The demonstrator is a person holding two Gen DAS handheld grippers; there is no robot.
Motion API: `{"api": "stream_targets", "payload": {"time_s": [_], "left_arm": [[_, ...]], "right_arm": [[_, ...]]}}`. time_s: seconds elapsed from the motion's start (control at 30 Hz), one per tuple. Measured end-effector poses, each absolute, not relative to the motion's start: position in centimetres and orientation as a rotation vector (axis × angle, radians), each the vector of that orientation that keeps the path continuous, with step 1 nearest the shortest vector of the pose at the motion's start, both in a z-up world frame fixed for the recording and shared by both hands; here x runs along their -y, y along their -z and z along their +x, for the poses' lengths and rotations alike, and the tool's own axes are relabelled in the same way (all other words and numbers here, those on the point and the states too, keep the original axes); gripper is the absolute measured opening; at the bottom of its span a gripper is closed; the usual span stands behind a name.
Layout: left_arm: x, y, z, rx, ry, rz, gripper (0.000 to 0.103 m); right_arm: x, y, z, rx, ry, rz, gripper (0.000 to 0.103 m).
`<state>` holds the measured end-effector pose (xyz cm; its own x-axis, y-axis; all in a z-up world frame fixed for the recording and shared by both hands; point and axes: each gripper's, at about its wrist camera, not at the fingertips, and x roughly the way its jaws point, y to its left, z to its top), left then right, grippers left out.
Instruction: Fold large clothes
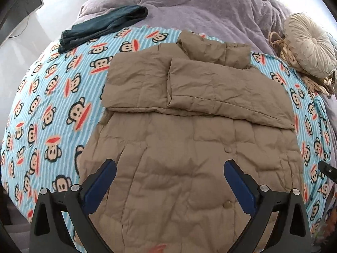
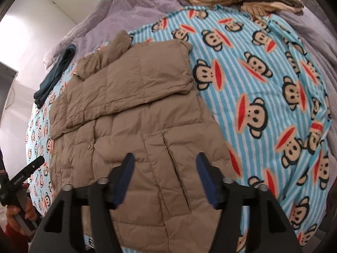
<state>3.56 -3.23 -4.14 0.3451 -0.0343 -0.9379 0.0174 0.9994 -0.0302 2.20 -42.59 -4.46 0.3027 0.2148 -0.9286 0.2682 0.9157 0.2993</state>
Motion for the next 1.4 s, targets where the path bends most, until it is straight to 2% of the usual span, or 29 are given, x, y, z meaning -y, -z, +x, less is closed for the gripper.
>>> {"api": "stream_targets", "payload": {"time_s": [0.03, 0.1, 0.17, 0.23, 0.5, 0.73, 1.03, 1.4], "left_arm": [[3.3, 3.8, 3.2, -1.213, 0.032, -0.015, 0.102], [3.4, 3.1, 2.3, -1.201, 0.029, -0.010, 0.102], [3.5, 2.7, 1.4, -1.197, 0.027, -0.011, 0.102], [3.5, 2.5, 0.5, -1.209, 0.016, -0.011, 0.102], [2.1, 2.2, -3.1, -1.230, -0.037, -0.014, 0.102], [-1.0, 4.2, -5.2, -1.288, -0.030, -0.050, 0.102], [-4.6, 8.0, -9.0, -1.361, -0.001, -0.059, 0.102], [-7.9, 9.2, -11.7, -1.385, 0.018, -0.056, 0.102]], "right_arm": [[42.5, 4.0, 2.0, -1.263, 0.040, 0.433, 0.084], [42.3, 3.1, 1.5, -1.242, 0.042, 0.421, 0.084], [42.0, 2.6, 1.2, -1.236, 0.042, 0.409, 0.090], [41.8, 2.5, 0.9, -1.236, 0.031, 0.403, 0.103], [39.9, 2.4, -1.0, -1.253, -0.004, 0.386, 0.103], [38.7, 3.9, -3.1, -1.333, 0.007, 0.451, 0.103], [36.8, 6.7, -8.2, -1.390, 0.061, 0.649, 0.103], [35.6, 9.0, -14.1, -1.398, 0.160, 0.841, 0.103]]}}
